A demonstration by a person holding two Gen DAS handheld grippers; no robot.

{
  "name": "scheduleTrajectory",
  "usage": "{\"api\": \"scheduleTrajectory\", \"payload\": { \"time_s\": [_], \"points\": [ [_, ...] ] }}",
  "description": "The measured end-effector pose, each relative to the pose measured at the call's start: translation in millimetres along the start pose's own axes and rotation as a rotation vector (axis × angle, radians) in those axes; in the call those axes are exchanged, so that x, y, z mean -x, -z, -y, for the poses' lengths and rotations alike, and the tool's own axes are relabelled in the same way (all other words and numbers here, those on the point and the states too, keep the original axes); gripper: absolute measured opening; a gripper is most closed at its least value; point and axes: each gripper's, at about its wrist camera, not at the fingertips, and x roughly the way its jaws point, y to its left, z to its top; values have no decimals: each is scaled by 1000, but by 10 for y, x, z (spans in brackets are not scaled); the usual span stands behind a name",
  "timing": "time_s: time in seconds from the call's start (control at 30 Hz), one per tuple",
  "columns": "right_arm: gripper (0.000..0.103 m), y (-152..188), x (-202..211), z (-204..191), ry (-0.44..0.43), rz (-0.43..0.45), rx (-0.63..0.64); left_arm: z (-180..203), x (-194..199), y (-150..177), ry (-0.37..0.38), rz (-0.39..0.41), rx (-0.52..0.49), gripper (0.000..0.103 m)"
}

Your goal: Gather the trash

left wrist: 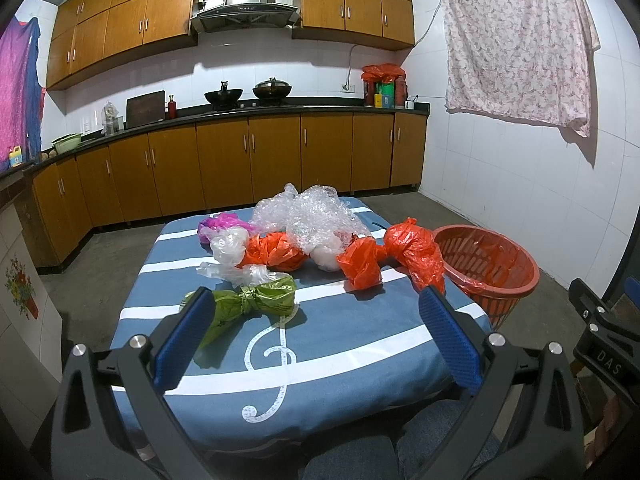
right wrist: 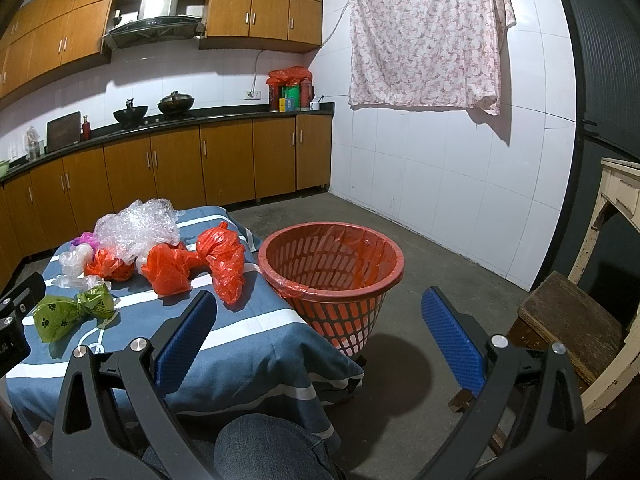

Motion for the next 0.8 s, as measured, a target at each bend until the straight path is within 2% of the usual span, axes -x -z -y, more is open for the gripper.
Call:
{"api": "scheduleTrajectory", "payload": {
  "time_s": [0.8],
  "points": [
    [101,17,-25,13,-3,-9,-5,66,18,22,-4,-6,1,99]
  ]
}}
